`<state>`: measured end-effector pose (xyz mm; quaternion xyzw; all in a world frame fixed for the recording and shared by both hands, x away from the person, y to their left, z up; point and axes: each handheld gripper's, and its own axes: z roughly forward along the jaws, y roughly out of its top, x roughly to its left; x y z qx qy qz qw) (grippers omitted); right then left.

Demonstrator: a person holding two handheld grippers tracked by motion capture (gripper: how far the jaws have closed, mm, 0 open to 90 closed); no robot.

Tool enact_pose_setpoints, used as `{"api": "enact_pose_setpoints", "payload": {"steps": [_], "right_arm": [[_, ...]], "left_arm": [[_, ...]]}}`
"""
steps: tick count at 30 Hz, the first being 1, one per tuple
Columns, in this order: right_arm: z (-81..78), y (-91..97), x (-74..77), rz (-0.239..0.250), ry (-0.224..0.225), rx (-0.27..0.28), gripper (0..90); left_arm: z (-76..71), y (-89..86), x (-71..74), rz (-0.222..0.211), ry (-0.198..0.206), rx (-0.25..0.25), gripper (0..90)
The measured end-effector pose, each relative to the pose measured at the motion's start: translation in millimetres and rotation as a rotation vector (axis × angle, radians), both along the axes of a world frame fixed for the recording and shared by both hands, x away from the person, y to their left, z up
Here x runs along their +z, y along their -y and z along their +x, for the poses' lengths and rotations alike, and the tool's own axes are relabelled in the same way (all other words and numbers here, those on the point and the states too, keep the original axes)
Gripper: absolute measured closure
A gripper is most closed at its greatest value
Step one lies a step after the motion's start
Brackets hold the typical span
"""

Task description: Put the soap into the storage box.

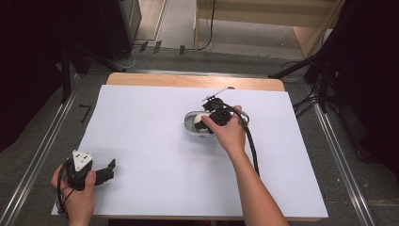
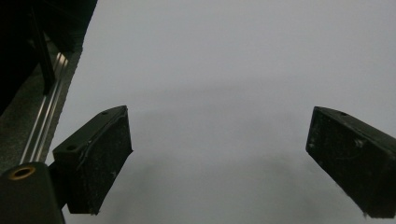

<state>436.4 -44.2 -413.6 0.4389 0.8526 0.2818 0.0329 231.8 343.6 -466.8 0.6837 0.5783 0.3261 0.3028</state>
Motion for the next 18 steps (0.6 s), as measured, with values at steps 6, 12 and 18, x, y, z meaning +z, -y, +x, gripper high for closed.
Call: {"api": "enact_pose_setpoints", "payload": {"steps": [6, 12, 18], "right_arm": [[-2.9, 3.6, 1.6, 0.001, 0.003, 0.000, 20.9], [-6.4, 9.3, 1.4, 0.002, 0.010, -0.003, 19.9], [-11.1, 17.2, 3.5, 0.009, 0.012, -0.010, 19.6]], "left_arm": [[0.0, 0.1, -0.1, 0.000, 0.000, 0.001, 7.4], [0.2, 0.3, -0.2, 0.000, 0.001, 0.002, 7.4], [0.3, 0.2, -0.2, -0.001, 0.000, 0.003, 7.4]]}}
